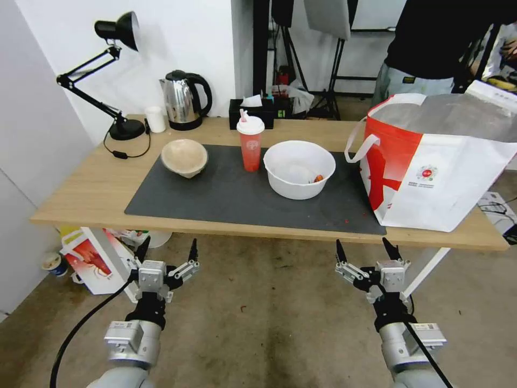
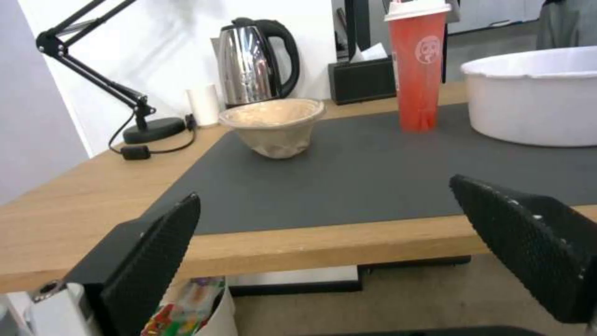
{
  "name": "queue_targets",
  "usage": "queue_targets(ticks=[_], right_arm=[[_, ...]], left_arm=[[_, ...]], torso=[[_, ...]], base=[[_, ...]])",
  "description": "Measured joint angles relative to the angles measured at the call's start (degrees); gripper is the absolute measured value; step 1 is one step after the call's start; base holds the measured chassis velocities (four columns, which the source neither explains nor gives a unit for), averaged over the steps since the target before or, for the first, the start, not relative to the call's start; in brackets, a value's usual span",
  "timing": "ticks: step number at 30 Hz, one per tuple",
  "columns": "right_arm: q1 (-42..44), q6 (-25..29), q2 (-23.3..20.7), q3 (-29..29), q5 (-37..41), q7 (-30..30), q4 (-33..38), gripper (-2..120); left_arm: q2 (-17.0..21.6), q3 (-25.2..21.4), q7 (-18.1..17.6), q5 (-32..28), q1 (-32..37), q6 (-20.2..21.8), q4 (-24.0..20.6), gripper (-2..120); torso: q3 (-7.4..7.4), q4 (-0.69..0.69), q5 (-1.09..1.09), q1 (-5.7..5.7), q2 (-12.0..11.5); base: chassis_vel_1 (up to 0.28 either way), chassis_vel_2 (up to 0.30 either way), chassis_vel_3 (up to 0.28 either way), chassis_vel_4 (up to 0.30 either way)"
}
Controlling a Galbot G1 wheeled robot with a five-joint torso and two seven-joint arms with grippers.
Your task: Pick up the trash from the table and place it into the takeout bag.
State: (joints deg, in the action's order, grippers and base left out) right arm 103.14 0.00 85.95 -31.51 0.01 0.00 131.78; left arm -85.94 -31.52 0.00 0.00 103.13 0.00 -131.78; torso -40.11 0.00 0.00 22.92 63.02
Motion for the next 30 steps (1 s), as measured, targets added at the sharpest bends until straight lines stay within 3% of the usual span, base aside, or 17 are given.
queue_targets(ticks=[24,30], right_arm=[[-0.35,-0.66,-0.46,0.3,0.22,0.1,0.0,100],[-4.92,-9.09,-5.81,4.25,3.64,2.02,-0.27,100]], left_arm=[[0.03,0.0,-0.05,-0.38,-0.16,0.6,0.0,100],[0.69,0.22,-1.12,-6.1,-2.44,9.4,-0.29,97]], torso=[[0.0,-0.01,0.0,0.0,0.0],[0.0,0.0,0.01,0.0,0.0]], base=[[0.0,0.0,0.0,0.0],[0.0,0.0,0.0,0.0]])
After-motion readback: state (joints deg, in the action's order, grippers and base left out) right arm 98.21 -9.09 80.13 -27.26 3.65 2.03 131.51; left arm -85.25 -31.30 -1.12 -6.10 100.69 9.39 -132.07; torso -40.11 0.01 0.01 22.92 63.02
